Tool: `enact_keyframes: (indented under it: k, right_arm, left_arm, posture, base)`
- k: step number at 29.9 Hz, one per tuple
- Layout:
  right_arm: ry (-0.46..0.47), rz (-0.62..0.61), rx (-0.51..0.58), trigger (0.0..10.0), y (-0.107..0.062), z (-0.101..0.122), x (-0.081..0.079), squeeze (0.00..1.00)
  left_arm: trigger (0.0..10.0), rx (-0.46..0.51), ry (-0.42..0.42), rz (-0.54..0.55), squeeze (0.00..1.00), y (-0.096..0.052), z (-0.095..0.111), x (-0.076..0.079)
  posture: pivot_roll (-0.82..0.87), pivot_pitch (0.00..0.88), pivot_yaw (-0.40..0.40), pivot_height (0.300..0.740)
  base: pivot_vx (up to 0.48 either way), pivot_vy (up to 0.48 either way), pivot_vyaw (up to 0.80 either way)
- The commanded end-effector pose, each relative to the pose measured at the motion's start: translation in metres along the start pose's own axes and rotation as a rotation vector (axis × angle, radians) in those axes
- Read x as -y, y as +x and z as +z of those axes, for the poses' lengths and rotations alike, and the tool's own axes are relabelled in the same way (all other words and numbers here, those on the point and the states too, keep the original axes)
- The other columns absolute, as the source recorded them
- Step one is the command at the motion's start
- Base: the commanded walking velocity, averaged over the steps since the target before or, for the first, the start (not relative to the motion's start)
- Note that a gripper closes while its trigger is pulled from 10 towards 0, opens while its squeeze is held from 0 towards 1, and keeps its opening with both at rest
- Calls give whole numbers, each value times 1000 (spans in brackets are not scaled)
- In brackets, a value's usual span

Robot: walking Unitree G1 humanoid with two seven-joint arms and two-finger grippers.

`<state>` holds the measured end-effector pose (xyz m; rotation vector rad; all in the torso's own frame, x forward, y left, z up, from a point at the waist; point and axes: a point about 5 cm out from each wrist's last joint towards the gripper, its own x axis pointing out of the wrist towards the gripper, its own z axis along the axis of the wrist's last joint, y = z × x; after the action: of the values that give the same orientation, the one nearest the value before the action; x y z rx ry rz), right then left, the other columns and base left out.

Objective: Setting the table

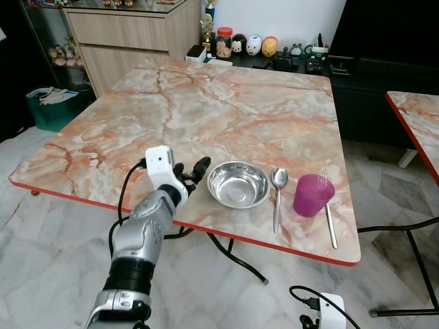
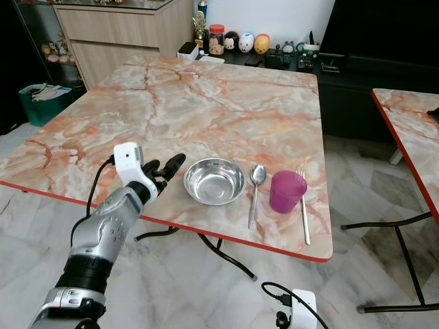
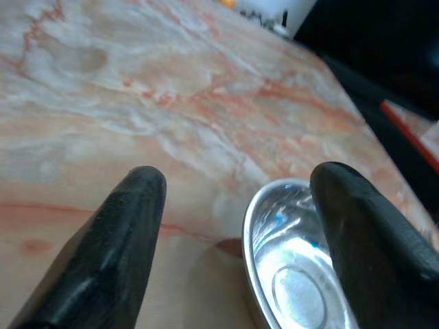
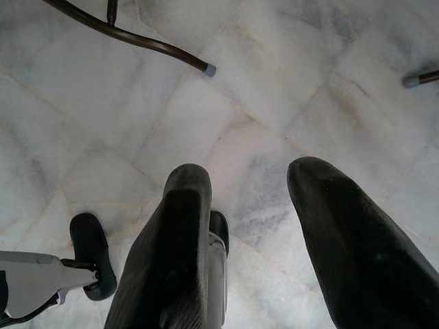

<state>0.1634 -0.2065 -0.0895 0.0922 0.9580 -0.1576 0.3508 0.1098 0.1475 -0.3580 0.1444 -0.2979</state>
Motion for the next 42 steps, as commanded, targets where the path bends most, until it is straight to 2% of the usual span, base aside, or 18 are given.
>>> enact_keyframes:
  k: [1,2,3,11,19,42]
  right_arm:
    - [8,-4,-8,10000,-1,-3,1,0]
    - [8,-4,-7,10000,-1,-3,1,0]
    - [8,-4,-7,10000,-1,-3,1,0]
    - [8,-3,-9,10000,-1,-4,0,0]
    - [8,1,-8,10000,-1,-3,-1,0]
    - [16,-10,-6,10000,0,-2,0,0]
  left_arm:
    - [10000,-48,50,13,1000,4,-6,1]
    - [10000,-50,49,14,1000,4,-6,1]
    - [10000,-54,56,15,0,5,-7,1]
    - [10000,-110,63,16,0,10,-16,2]
    - [10000,-113,70,3,0,16,-17,7]
    - [10000,-117,207,-9,0,35,-16,19]
  posture:
    - [60,0,-18,711]
    - [60,0,-18,711]
    - [57,0,-15,711]
    - [51,0,-11,711]
    - [46,0,-4,711]
    - [46,0,-10,711]
  base:
    - [0,0,0]
    - [0,0,0]
    - [0,0,0]
    - [0,0,0]
    - [0,0,0]
    - [0,0,0]
